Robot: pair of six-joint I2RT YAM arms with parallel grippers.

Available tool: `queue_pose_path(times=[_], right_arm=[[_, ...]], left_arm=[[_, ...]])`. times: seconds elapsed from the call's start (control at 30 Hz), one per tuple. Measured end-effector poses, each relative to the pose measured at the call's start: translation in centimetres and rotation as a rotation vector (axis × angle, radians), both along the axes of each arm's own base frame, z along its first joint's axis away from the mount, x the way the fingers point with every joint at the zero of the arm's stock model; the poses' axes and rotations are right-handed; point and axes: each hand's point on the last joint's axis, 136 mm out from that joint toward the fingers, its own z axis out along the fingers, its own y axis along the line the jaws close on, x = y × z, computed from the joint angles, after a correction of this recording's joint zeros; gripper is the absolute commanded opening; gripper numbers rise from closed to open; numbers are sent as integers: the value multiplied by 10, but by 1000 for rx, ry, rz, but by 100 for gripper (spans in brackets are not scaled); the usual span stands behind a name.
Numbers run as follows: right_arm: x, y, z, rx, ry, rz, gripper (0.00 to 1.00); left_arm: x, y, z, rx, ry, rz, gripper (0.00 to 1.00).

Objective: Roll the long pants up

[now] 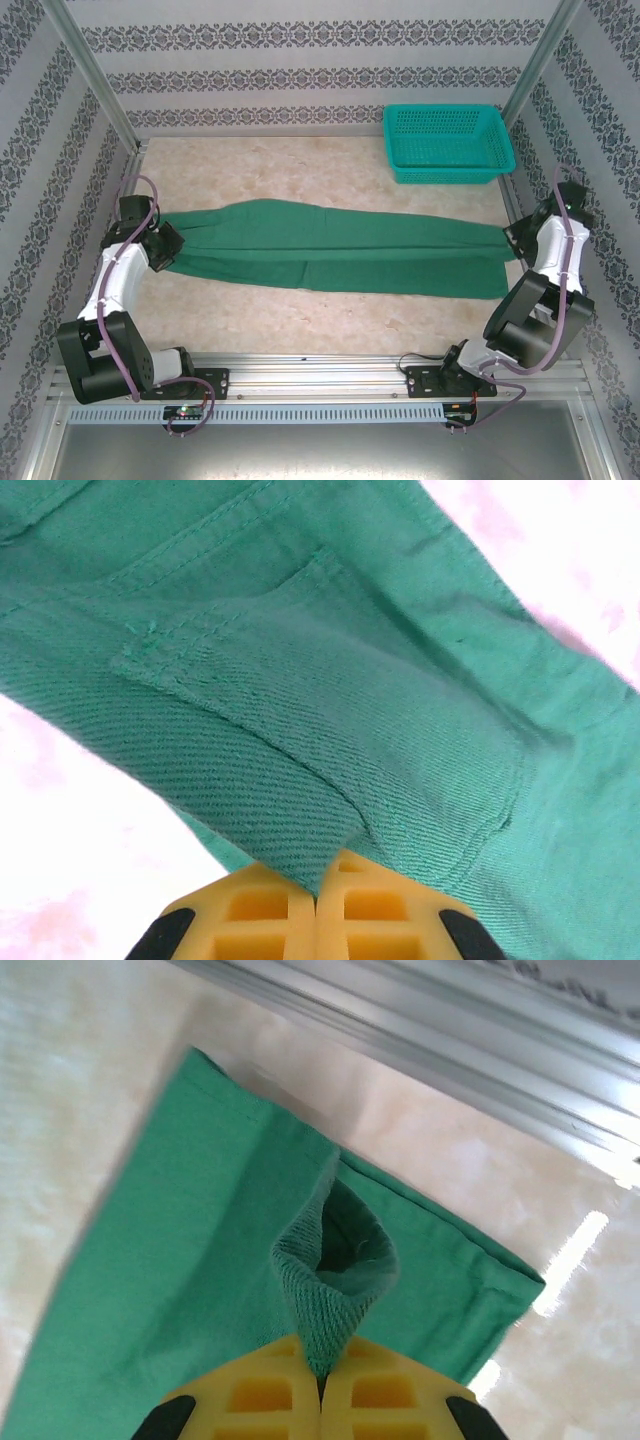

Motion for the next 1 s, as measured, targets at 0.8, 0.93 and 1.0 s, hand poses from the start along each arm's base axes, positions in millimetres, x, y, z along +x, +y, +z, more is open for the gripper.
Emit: queue_pose_path(times=[0.8,0.93,1.0], right_arm=[[-62,-6,-63,61,123,-128,38],[-61,-18,-61,38,96,-146,59],[-59,-20,-60,32,86,-144,62]], left_arm=[[-39,8,-24,53,104,27,42],[-45,17,-21,85,114,55,55],[-46,18,-19,92,107,61,55]])
